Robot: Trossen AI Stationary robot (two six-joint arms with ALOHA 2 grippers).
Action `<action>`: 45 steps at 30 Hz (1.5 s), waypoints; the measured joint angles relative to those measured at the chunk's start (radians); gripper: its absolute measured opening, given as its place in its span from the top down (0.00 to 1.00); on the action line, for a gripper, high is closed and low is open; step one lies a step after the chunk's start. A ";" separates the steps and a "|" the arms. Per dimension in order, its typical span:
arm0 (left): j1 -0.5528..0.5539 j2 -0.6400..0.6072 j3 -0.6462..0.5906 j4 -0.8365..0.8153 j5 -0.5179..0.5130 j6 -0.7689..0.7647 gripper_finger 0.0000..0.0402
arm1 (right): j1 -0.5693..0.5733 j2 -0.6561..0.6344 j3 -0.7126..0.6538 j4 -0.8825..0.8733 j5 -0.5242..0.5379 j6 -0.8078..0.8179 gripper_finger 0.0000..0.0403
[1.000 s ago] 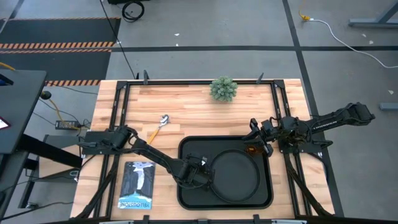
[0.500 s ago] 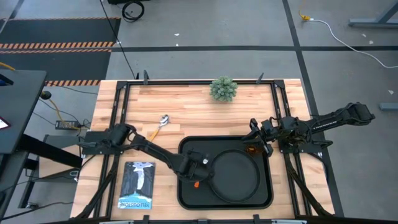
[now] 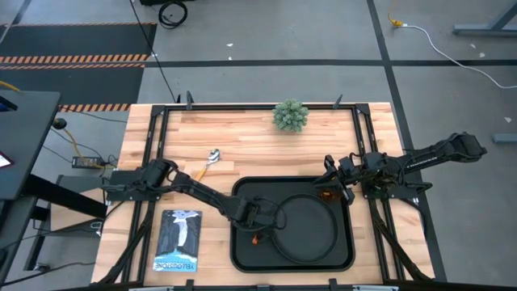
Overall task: Pick and place plate/cup/fork/spoon on tray
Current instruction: Put the orange fork on the black serving tray to the left of the black plate
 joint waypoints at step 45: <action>-0.069 0.026 0.035 0.168 -0.102 0.448 0.77 | 0.016 0.018 0.000 -0.007 0.010 0.001 0.79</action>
